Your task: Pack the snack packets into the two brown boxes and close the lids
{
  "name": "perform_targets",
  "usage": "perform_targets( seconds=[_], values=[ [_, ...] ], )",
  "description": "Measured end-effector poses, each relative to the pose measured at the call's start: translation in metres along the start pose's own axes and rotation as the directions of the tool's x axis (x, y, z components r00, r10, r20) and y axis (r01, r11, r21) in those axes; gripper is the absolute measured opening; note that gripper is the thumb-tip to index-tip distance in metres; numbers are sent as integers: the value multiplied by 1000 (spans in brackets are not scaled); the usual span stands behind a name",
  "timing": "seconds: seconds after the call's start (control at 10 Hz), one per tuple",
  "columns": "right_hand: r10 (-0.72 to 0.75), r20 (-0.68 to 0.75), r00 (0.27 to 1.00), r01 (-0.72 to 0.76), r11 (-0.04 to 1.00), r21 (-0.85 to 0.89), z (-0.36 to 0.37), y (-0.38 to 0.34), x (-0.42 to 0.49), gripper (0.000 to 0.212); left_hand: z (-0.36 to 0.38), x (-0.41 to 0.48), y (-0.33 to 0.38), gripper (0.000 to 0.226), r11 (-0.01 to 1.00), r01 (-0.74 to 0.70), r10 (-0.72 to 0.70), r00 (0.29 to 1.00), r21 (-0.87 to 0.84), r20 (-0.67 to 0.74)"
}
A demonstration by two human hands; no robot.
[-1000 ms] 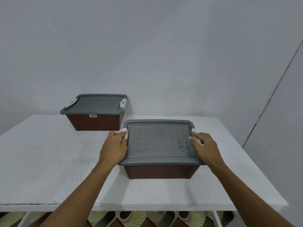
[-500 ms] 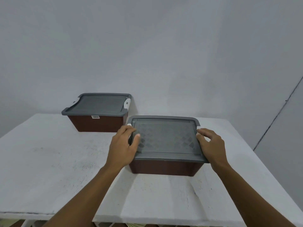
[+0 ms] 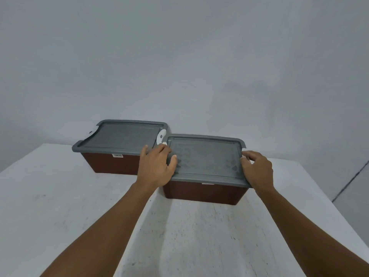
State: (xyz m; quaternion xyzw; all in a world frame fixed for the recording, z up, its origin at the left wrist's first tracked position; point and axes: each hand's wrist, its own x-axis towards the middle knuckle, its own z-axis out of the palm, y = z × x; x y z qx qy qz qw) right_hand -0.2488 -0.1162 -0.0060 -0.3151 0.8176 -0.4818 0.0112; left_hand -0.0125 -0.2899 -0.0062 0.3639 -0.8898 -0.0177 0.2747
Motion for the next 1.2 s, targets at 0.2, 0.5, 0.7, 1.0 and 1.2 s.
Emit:
perform_targets(
  seconds=[0.2, 0.5, 0.7, 1.0, 1.2],
  values=[
    [-19, 1, 1000, 19, 995, -102, 22, -1, 47, 34, 18, 47, -4, 52, 979, -89, 92, 996, 183, -8],
    [-77, 26, 997, 81, 976, -204, 40, 6, 88, 34, 32, 78, -7, 49, 976, -108, 116, 993, 191, -34],
    [-194, -103, 976, 109, 833, -542, 45, -6, 78, 31, 30, 79, -6, 51, 986, -48, 47, 999, 163, 11],
    [-193, -7, 981, 162, 840, -517, 98, -32, -40, 64, 14, 59, -42, 60, 951, -310, 305, 929, -14, 210],
    [-238, 235, 943, 313, 876, -368, 123, -35, -128, 60, 9, -53, -97, 61, 946, -290, 301, 952, -147, 58]
  ],
)
